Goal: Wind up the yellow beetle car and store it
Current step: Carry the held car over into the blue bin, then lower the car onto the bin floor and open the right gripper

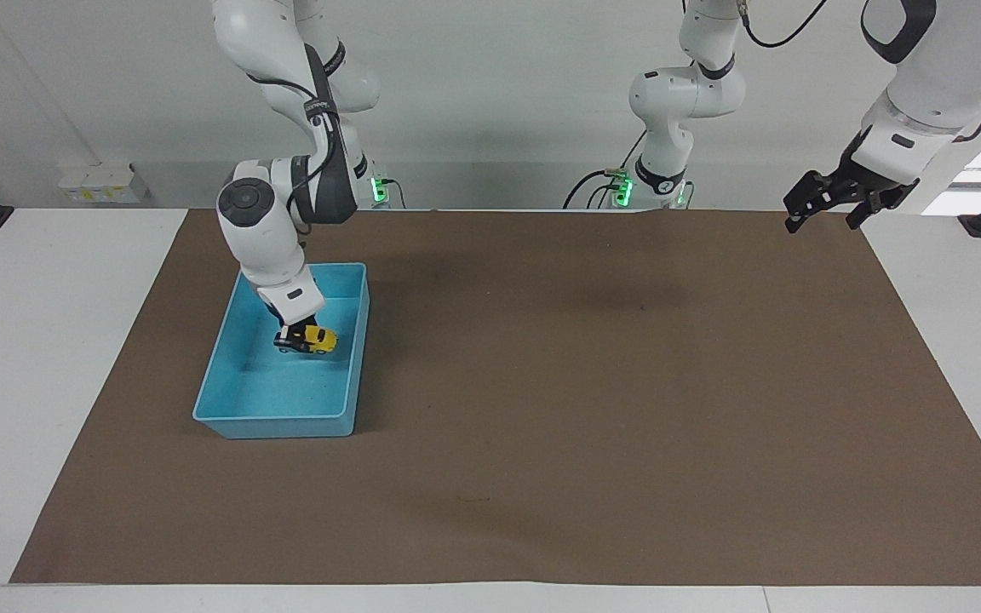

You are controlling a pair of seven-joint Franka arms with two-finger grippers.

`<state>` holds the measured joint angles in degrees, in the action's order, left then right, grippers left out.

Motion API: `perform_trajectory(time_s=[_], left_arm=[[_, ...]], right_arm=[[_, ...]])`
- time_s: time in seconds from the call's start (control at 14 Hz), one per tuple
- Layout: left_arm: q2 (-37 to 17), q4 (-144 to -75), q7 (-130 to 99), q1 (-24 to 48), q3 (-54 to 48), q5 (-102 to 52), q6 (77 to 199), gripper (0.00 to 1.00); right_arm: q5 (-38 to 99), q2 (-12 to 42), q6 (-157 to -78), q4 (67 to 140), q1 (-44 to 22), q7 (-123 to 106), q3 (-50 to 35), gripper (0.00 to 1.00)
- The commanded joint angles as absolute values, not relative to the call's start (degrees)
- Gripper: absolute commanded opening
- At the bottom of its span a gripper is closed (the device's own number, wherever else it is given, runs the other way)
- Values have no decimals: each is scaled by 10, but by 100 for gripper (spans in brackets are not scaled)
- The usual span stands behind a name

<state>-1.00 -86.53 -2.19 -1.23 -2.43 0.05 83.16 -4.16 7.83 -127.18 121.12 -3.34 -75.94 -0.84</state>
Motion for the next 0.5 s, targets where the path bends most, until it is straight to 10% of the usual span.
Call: perform_trajectory(time_s=[0.0, 0.43], left_arm=[[-5, -864, -26, -21, -31, 8, 822, 100], [-5, -864, -26, -21, -31, 8, 822, 100]], right_arm=[[-54, 73, -1284, 1222, -26, -765, -13, 0], [-67, 92, -1304, 1230, -26, -760, -14, 0]])
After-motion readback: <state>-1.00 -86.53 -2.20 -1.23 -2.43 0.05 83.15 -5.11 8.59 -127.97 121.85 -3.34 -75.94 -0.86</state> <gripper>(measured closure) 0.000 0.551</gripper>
